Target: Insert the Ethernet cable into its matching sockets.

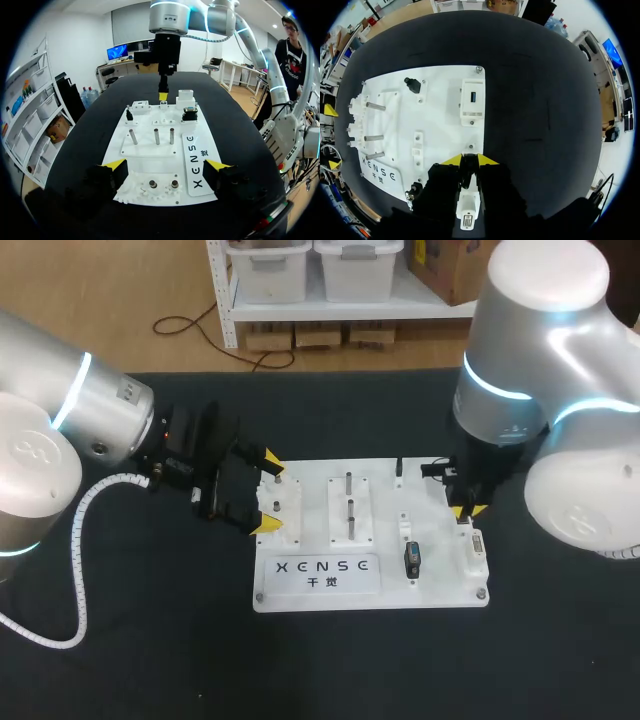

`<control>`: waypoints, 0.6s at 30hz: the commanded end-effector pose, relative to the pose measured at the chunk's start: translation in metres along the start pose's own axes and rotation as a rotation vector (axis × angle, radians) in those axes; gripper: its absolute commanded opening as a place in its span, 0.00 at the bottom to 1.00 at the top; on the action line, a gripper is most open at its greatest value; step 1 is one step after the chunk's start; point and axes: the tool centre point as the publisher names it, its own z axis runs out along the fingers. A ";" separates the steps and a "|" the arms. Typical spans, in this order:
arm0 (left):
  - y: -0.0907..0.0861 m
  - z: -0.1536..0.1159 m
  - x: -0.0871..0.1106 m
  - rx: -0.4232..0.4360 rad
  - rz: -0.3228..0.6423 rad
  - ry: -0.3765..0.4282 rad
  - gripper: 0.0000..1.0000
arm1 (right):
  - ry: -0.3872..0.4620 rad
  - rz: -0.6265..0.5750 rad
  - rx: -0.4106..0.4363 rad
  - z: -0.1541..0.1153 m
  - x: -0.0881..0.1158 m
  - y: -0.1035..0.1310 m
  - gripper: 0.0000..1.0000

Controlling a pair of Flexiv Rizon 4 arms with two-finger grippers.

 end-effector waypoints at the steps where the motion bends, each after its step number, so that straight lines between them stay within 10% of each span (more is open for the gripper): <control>1: 0.001 0.001 0.001 0.001 0.001 0.000 1.00 | 0.014 -0.003 0.006 0.018 0.000 0.001 0.00; 9: 0.001 0.001 0.001 0.001 0.001 0.000 1.00 | -0.014 -0.011 0.006 0.016 0.003 -0.001 0.00; 10: 0.001 0.001 0.001 0.001 0.001 0.000 1.00 | -0.035 -0.017 0.002 0.013 0.003 -0.001 0.37; 11: 0.001 0.001 0.001 0.001 0.001 0.000 1.00 | -0.035 -0.017 0.002 0.013 0.003 -0.001 1.00; 18: 0.001 0.001 0.001 0.001 0.001 0.000 1.00 | -0.035 -0.017 0.002 0.013 0.003 -0.001 1.00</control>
